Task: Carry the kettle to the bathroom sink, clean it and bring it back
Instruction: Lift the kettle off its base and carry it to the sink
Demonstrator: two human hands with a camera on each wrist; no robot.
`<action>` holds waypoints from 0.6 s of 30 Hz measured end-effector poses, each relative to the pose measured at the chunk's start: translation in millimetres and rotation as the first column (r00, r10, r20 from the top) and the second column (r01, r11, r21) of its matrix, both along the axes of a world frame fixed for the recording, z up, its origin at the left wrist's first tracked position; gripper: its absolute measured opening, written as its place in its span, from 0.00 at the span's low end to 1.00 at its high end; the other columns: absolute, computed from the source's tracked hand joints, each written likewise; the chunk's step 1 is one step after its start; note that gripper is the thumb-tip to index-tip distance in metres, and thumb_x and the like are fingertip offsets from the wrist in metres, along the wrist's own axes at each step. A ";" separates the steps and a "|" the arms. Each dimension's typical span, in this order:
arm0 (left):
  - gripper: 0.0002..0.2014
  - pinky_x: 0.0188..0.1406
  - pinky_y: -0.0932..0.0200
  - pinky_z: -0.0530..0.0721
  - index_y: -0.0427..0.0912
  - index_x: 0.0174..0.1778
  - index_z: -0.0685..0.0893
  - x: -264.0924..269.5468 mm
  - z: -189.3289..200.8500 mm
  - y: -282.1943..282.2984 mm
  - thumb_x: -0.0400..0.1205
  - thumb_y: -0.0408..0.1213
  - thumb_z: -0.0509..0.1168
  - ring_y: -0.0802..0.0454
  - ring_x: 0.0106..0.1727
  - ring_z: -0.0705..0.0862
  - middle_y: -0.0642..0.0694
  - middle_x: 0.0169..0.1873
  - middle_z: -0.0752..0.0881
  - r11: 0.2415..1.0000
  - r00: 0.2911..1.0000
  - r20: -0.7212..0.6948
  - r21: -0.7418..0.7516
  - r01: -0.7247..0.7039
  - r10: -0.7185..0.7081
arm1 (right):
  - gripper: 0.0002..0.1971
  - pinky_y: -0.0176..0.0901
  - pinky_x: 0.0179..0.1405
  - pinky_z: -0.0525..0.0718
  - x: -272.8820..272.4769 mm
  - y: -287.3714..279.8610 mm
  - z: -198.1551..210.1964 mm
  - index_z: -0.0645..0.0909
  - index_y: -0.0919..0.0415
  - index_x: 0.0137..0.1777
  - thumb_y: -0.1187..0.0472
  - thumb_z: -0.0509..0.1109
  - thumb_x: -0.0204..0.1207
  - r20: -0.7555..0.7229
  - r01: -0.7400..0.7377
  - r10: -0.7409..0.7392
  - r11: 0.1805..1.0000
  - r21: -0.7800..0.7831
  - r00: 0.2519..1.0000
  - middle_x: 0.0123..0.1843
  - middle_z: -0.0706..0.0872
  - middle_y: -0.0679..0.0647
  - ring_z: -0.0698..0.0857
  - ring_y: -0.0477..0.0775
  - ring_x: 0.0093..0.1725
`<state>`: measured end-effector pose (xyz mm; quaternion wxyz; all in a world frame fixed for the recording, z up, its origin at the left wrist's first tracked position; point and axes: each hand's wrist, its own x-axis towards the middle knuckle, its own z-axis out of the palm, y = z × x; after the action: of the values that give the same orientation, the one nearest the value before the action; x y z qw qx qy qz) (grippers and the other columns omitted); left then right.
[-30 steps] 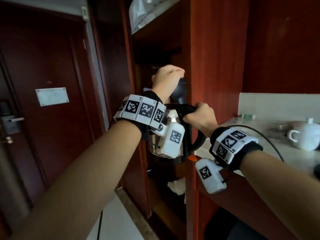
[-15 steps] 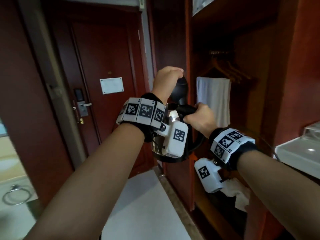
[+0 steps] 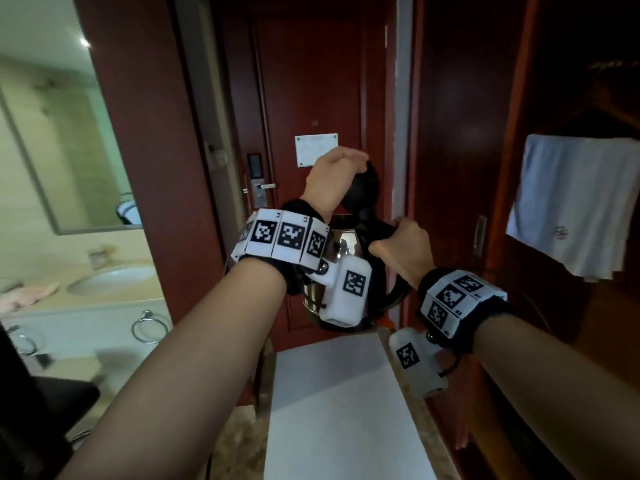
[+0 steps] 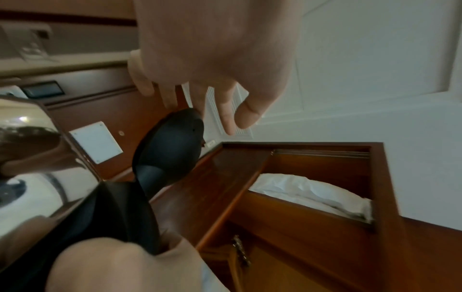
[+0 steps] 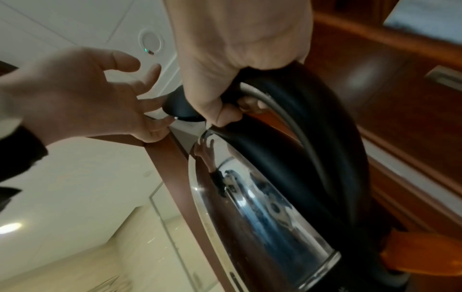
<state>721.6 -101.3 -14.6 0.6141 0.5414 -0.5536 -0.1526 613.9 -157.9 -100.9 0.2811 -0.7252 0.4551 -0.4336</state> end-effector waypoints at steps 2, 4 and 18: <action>0.08 0.61 0.59 0.77 0.53 0.35 0.86 20.9 -3.5 -10.9 0.71 0.36 0.63 0.51 0.60 0.81 0.53 0.44 0.86 0.999 0.999 -0.006 0.023 -0.039 0.039 | 0.12 0.43 0.38 0.83 24.3 -16.5 -5.5 0.76 0.61 0.46 0.64 0.72 0.63 0.014 -0.061 0.061 0.998 0.008 0.998 0.45 0.85 0.58 0.85 0.59 0.46; 0.09 0.64 0.53 0.78 0.55 0.31 0.88 37.1 -4.6 -20.9 0.66 0.39 0.63 0.48 0.61 0.82 0.53 0.44 0.87 0.995 0.996 -0.020 0.040 -0.089 0.089 | 0.11 0.39 0.29 0.75 45.6 -31.7 -7.8 0.76 0.61 0.45 0.65 0.72 0.64 0.025 -0.106 0.106 0.994 0.009 0.994 0.43 0.84 0.57 0.83 0.57 0.43; 0.07 0.49 0.65 0.83 0.45 0.38 0.86 160.7 -7.1 -87.5 0.73 0.31 0.62 0.48 0.49 0.84 0.46 0.38 0.84 0.937 0.926 -0.146 0.076 -0.340 0.348 | 0.09 0.38 0.37 0.72 204.3 -129.4 -9.8 0.76 0.59 0.43 0.64 0.73 0.65 -0.085 -0.306 0.302 0.951 -0.036 0.950 0.44 0.85 0.61 0.86 0.63 0.51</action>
<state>882.3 -188.8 -21.7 0.6595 0.6313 -0.3962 -0.0982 818.2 -287.3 -110.7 0.3087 -0.8096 0.3380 -0.3673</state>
